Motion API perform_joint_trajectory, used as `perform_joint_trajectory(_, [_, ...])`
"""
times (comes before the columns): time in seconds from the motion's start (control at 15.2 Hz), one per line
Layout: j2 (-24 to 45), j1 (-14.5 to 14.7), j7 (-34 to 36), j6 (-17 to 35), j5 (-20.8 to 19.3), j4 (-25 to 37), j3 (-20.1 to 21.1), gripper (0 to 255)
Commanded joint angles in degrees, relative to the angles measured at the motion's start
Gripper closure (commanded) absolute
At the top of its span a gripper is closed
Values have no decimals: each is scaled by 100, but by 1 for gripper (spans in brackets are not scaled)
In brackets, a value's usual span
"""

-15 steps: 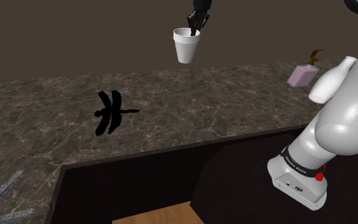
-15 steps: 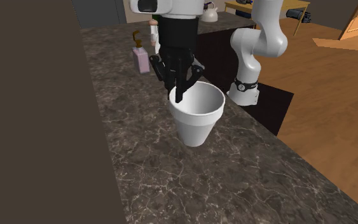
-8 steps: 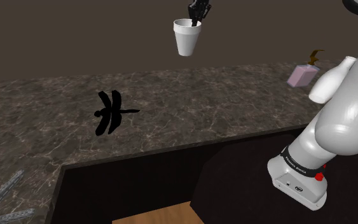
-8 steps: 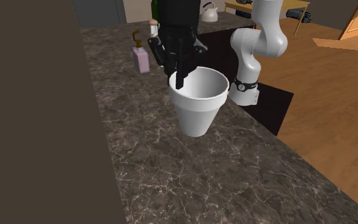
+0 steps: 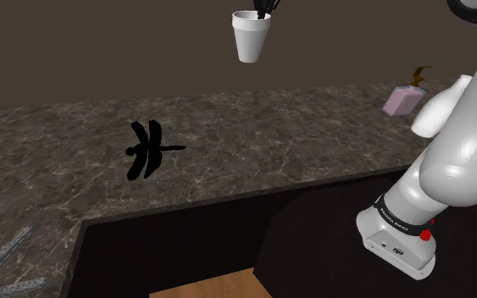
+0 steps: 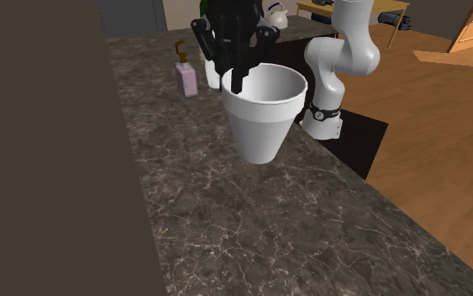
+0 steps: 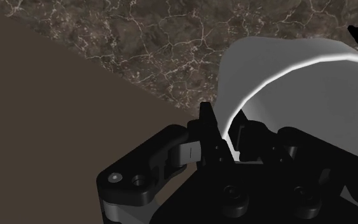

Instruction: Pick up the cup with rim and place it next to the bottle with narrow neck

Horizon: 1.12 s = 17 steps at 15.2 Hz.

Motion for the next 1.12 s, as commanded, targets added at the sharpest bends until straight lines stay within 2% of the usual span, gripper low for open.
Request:
perform_joint_trajectory(0.0, [67,-3,9,-180,5,249,0,255])
perform_joint_trajectory(0.79, [681,-69,33,-1397,70,2078,-10,255])
perform_joint_trajectory(1.06, [-434,-172,-229,-966,10,522,-106,255])
